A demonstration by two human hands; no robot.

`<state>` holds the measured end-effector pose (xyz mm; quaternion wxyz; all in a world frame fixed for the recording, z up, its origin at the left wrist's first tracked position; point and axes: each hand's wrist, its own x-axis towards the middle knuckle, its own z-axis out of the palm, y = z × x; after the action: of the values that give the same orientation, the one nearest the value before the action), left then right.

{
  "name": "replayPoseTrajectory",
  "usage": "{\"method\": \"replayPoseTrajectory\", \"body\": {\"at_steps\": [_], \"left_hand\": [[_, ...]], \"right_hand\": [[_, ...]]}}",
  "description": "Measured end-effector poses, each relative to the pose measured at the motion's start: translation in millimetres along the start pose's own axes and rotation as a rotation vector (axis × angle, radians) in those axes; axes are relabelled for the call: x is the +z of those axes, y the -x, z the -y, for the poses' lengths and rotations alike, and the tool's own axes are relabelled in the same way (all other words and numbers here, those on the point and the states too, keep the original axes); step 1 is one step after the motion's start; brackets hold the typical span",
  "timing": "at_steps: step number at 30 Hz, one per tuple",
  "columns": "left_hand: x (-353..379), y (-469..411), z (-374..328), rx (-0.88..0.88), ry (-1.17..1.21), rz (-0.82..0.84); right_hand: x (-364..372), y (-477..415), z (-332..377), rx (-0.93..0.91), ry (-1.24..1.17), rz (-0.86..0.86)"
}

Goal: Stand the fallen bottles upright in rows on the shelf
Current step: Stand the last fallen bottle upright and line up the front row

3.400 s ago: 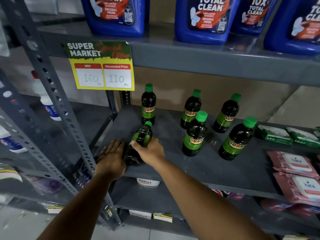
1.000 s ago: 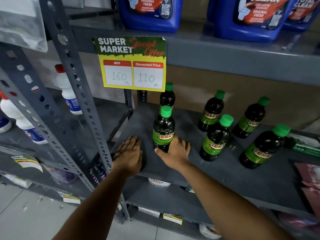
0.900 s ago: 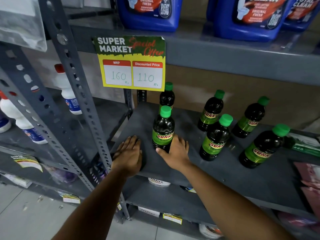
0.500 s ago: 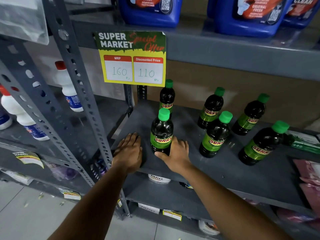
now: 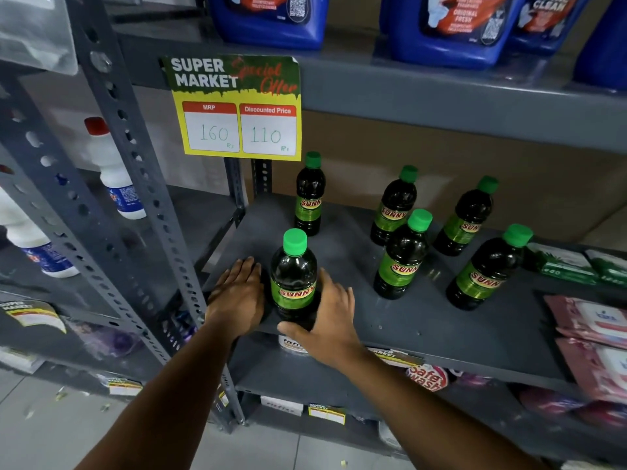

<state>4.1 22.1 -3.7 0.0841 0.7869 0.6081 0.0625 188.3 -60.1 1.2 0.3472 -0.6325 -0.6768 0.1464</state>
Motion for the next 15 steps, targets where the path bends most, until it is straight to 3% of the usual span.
{"method": "replayPoseTrajectory", "body": {"at_steps": [1, 4, 6, 8, 11, 15], "left_hand": [[-0.4, -0.2, -0.3, -0.005, -0.002, 0.006], [-0.2, 0.3, -0.4, -0.001, -0.001, -0.009], [0.0, 0.6, 0.0, 0.008, 0.009, -0.026], [0.2, 0.7, 0.8, 0.010, 0.017, -0.023], [0.8, 1.0, 1.1, 0.015, 0.019, -0.024], [1.4, 0.9, 1.1, 0.017, 0.008, -0.023]], "right_hand": [[-4.5, 5.2, -2.6, -0.003, -0.070, -0.089], [-22.4, 16.0, -27.7, 0.021, -0.122, -0.565], [-42.6, 8.5, -58.1, 0.137, -0.108, -0.716], [-65.0, -4.6, -84.9, 0.266, -0.214, -0.652], [-89.7, -19.4, -108.3, 0.336, -0.392, -0.351], [-91.4, -26.1, -120.3, 0.339, -0.256, -0.242]]}}
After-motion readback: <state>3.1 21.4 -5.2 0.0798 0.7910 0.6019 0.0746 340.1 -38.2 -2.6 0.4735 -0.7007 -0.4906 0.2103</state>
